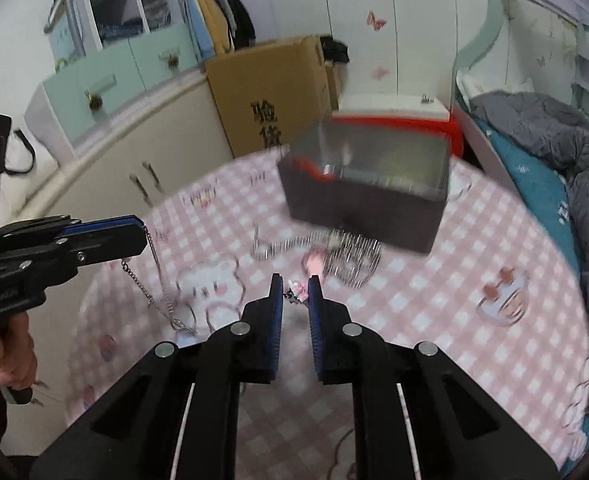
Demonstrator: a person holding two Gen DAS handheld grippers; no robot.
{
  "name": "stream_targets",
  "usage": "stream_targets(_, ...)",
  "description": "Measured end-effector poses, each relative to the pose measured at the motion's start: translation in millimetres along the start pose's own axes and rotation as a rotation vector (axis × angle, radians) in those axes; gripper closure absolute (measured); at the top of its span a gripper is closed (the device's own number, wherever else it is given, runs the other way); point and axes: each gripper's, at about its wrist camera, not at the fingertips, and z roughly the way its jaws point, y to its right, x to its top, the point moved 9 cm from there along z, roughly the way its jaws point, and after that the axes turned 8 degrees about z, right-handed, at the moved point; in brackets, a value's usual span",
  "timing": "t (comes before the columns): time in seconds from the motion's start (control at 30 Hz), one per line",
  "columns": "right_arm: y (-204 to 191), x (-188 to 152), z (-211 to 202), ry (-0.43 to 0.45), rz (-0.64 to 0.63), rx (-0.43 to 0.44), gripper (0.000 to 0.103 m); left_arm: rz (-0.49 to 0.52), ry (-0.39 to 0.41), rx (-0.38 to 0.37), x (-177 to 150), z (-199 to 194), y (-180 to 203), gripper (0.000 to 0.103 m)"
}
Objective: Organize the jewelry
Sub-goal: 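Carry both items into the gray metal box and open both grippers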
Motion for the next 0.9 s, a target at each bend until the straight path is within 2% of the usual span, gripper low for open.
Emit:
stream_targets(0.17, 3, 47, -16, 0.070, -0.015, 0.008, 0.092, 0.056, 0.073, 0.013, 53, -6, 1, 0.094)
stream_targets(0.33, 17, 94, -15, 0.095, -0.022, 0.011, 0.092, 0.042, 0.114, -0.001, 109, 9, -11, 0.094)
stream_targets(0.47, 33, 115, 3, 0.067, 0.003, -0.001, 0.092, 0.054, 0.093, -0.011, 145, 37, -10, 0.094)
stream_targets(0.57, 49, 117, 22, 0.021, 0.039, -0.051, 0.089, 0.045, 0.053, 0.010, 153, 64, -13, 0.093)
stream_targets(0.6, 55, 117, 26, 0.015, 0.057, -0.064, 0.076, 0.045, 0.019, 0.037, 152, 76, -15, 0.079)
stream_targets(0.63, 60, 117, 28, 0.014, 0.080, -0.072, 0.047, 0.043, -0.010, 0.070, 150, 85, -19, 0.059)
stream_targets(0.67, 66, 115, 29, 0.021, 0.106, -0.077, 0.029, 0.027, -0.025, 0.092, 149, 89, -23, 0.007)
stream_targets(0.7, 71, 113, 26, 0.045, 0.134, -0.078, 0.007, 0.004, 0.002, 0.104, 149, 88, -27, 0.006)
stream_targets(0.9, 94, 95, 12, 0.077, 0.205, -0.148, 0.007, -0.030, 0.005, 0.219, 138, 81, -49, 0.006)
